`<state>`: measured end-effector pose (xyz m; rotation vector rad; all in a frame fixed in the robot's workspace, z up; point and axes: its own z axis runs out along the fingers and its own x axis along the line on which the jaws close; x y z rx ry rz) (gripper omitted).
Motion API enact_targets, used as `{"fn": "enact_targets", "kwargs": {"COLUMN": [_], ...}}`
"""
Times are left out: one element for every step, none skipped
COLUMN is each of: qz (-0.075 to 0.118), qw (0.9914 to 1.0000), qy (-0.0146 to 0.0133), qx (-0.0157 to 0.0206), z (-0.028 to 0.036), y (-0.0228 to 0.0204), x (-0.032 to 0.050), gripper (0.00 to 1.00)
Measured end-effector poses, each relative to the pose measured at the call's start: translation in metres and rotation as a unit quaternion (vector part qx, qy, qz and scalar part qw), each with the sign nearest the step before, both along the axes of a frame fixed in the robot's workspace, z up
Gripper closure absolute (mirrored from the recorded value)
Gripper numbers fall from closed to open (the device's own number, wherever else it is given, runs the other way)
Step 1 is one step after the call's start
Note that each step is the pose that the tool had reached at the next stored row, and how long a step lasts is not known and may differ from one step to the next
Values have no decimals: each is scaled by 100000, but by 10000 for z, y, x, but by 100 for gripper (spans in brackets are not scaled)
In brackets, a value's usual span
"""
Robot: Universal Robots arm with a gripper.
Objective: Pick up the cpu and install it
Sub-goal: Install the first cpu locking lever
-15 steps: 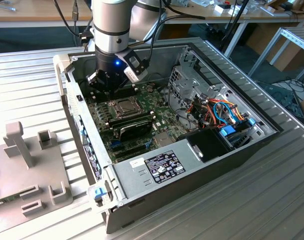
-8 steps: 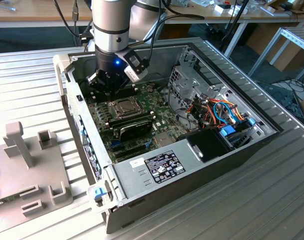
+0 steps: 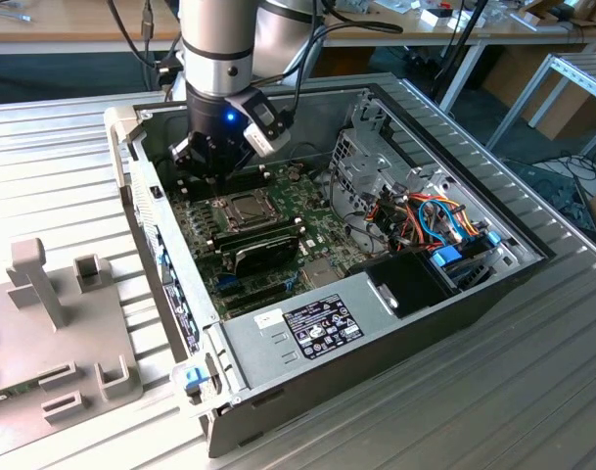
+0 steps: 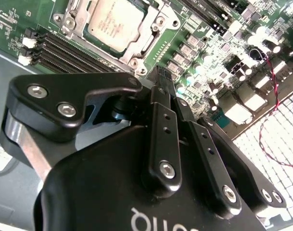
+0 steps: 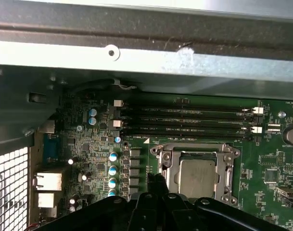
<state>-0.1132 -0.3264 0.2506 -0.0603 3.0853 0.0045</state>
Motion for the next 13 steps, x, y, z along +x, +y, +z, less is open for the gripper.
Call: {"fn": "enact_targets", "kwargs": {"qz": [-24,-59,-128,-149,-177,-212,-250,-307,-349,-410,-475,-569,-681], "qw": [100000,99999,99996,99993,99992,99990,99988,99985,99982,99979,99978,99977,99976], "qy": [-36,-34,-49,-70,-91,-126,-161,-210,-227,-238,-245,-240,-239], "qx": [80,445,918,1138,1288,1403,1500,1677,1829,1978,2018,2041,2074], "z": [2,3,3,3,3,3,3,3,3,3,2,3,3], "y": [1,1,1,1,2,3,4,7,10,13,14,16,22], "x": [-2,-5,-17,-26,-36,-50,-62,-76,-85,-90,-90,-91,-91], "gripper": [89,89,89,89,89,89,89,89,89,89,89,89,89]}}
